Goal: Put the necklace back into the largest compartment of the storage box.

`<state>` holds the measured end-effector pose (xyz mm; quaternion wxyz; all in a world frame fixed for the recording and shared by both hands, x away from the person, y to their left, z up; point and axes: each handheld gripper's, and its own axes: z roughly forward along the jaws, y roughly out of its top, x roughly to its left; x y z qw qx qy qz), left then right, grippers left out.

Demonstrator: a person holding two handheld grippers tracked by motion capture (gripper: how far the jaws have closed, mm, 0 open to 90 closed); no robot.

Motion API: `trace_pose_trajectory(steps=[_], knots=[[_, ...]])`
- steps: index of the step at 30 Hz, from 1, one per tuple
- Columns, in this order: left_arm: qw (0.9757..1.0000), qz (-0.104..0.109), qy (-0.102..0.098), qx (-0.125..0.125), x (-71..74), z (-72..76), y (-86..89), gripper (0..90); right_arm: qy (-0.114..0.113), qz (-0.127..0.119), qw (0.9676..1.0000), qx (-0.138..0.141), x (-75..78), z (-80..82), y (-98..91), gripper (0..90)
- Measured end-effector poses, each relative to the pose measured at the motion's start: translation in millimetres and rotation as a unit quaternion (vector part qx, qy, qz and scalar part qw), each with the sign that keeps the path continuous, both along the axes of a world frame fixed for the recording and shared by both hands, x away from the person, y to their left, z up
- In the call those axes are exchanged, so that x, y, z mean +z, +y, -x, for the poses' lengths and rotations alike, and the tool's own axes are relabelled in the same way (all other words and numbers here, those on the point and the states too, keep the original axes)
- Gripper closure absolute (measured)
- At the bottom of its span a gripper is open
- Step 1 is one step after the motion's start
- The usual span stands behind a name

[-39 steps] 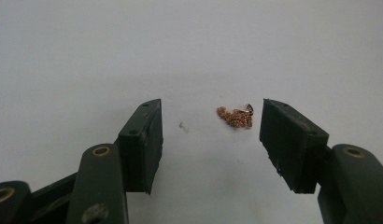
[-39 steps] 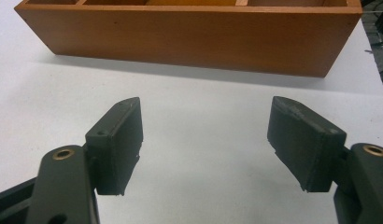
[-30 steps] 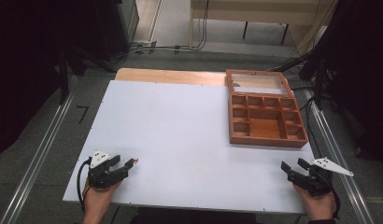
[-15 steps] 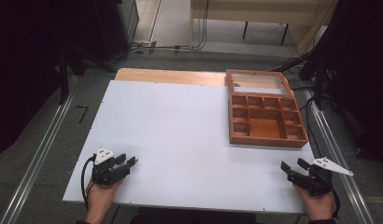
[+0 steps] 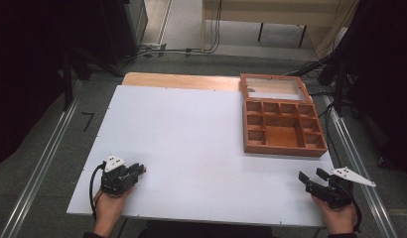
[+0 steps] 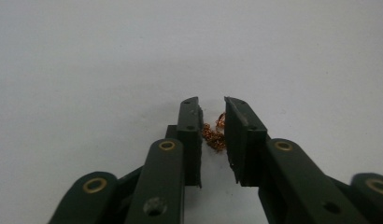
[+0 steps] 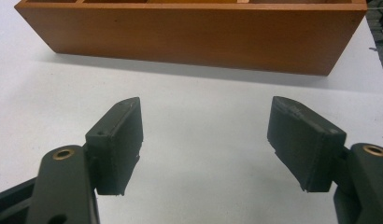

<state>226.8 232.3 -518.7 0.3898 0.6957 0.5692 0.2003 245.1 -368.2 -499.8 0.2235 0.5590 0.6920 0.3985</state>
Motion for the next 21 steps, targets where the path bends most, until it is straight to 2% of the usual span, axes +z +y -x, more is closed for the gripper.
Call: trace_pose_trajectory(steps=[4,8,21], knots=[[0.9999,-0.009,0.002,-0.007,0.9,0.8,-4.1,84.7,0.0,0.0,1.0,0.0,0.1,0.1,0.0,25.0],[1.0,-0.003,0.001,-0.007,2.1,1.7,-3.2,86.5,0.0,-0.001,1.0,0.0,0.3,0.1,-0.3,25.0],[0.9995,0.016,-0.018,-0.018,15.2,7.1,-8.6,86.7,0.0,-0.001,1.0,-0.001,0.4,0.4,-0.8,25.0]])
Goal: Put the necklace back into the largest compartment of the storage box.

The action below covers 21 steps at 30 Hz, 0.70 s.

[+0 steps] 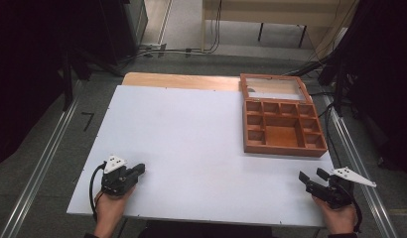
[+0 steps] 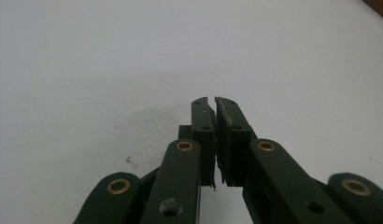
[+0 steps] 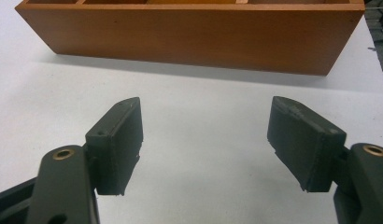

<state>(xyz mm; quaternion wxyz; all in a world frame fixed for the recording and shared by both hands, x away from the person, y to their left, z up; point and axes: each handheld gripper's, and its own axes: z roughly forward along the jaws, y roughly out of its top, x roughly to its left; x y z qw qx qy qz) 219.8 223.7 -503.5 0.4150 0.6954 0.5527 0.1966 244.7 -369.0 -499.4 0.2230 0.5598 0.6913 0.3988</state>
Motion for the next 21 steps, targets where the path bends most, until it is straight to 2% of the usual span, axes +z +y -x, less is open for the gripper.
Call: trace_pose_trajectory(steps=[11,21], knots=[[0.9998,0.01,-0.013,-0.015,10.9,0.5,-7.7,86.7,0.0,0.0,1.0,0.0,0.0,0.1,0.1,24.9],[0.9994,0.007,-0.016,-0.029,18.1,-6.6,-18.2,86.7,0.001,0.0,1.0,0.0,0.2,0.6,0.2,24.8]])
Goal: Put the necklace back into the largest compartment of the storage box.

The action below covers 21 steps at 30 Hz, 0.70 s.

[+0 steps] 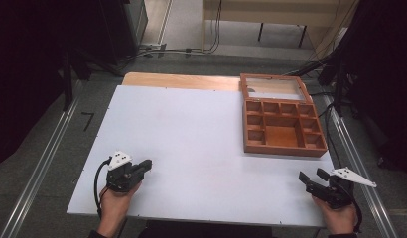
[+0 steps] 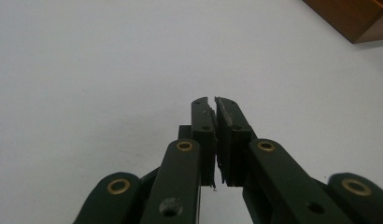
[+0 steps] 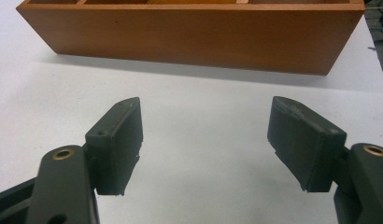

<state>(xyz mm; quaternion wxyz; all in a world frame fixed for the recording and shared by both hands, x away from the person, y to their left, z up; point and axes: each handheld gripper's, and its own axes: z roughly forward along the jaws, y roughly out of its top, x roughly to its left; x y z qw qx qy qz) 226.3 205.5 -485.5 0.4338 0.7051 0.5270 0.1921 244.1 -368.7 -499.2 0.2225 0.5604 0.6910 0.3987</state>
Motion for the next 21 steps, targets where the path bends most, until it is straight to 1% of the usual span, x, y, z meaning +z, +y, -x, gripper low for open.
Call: trace_pose_trajectory(steps=[4,6,7,11,17,18,21], knots=[[1.0,-0.003,-0.002,-0.006,3.2,-2.7,-5.6,86.6,0.0,0.002,1.0,0.001,-0.3,-0.1,0.8,24.7],[0.9999,-0.002,-0.006,-0.011,6.0,-5.6,-11.6,86.7,0.0,0.002,1.0,0.0,-0.2,0.1,0.9,24.6],[0.9999,-0.006,-0.005,-0.014,6.8,-6.7,-13.3,86.7,0.0,0.002,1.0,0.0,-0.3,0.1,0.8,24.6],[0.9997,-0.007,-0.006,-0.02,8.7,-11.6,-22.0,86.6,0.001,0.002,1.0,0.001,-0.5,0.0,0.8,24.6],[0.9995,-0.006,-0.006,-0.029,10.7,-17.2,-32.4,86.6,-0.001,0.003,1.0,0.001,-0.6,0.0,1.0,24.6],[0.9994,-0.004,-0.005,-0.034,11.6,-19.3,-35.7,86.6,0.0,0.003,1.0,0.001,-0.6,0.0,1.0,24.6],[0.9992,-0.004,-0.006,-0.04,12.8,-21.9,-42.4,86.6,0.001,0.001,1.0,0.001,-0.7,-0.1,0.9,24.6]])
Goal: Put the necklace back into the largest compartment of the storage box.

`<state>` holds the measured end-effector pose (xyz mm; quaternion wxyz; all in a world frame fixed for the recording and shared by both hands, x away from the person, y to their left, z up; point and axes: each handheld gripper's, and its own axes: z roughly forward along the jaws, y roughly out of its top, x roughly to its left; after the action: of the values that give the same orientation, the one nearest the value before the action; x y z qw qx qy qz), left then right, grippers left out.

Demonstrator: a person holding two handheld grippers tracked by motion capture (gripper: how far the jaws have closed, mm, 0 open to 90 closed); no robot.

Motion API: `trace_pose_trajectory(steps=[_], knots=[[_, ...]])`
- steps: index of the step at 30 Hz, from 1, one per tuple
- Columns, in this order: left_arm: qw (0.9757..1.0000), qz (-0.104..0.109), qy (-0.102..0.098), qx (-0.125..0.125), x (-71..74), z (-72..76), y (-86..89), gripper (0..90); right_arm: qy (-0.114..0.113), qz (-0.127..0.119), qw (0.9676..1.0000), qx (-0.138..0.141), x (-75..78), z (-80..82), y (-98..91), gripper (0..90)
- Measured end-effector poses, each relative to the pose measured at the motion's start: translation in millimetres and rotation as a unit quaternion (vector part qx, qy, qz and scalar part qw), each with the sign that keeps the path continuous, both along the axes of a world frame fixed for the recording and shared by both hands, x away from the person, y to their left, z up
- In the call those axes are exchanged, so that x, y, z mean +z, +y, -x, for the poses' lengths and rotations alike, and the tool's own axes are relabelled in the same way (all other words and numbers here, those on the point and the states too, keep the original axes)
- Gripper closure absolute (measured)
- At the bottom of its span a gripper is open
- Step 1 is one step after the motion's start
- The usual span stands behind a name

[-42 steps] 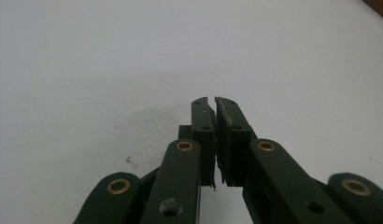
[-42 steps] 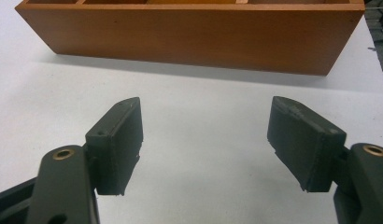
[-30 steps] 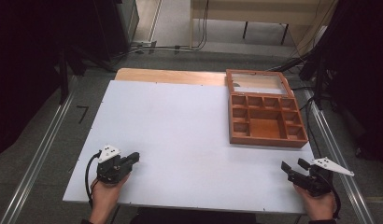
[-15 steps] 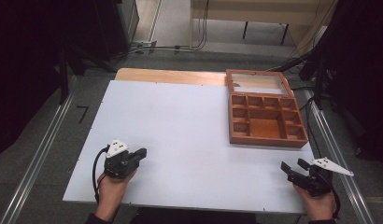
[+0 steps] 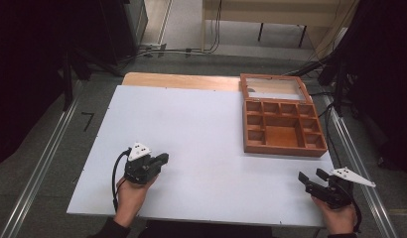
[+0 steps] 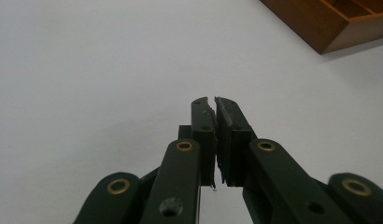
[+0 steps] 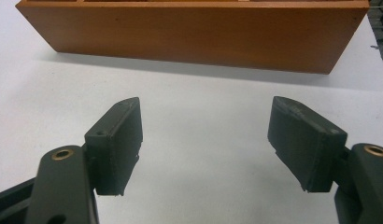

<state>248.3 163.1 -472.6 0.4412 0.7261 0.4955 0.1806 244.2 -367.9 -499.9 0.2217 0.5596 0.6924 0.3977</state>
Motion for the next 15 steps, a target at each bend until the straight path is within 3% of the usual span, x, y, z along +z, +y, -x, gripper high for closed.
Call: trace_pose_trajectory(steps=[15], knots=[[0.9997,0.0,-0.003,-0.026,5.1,-8.8,-26.1,86.7,0.0,0.0,1.0,0.002,-0.1,-0.4,1.1,24.4]])
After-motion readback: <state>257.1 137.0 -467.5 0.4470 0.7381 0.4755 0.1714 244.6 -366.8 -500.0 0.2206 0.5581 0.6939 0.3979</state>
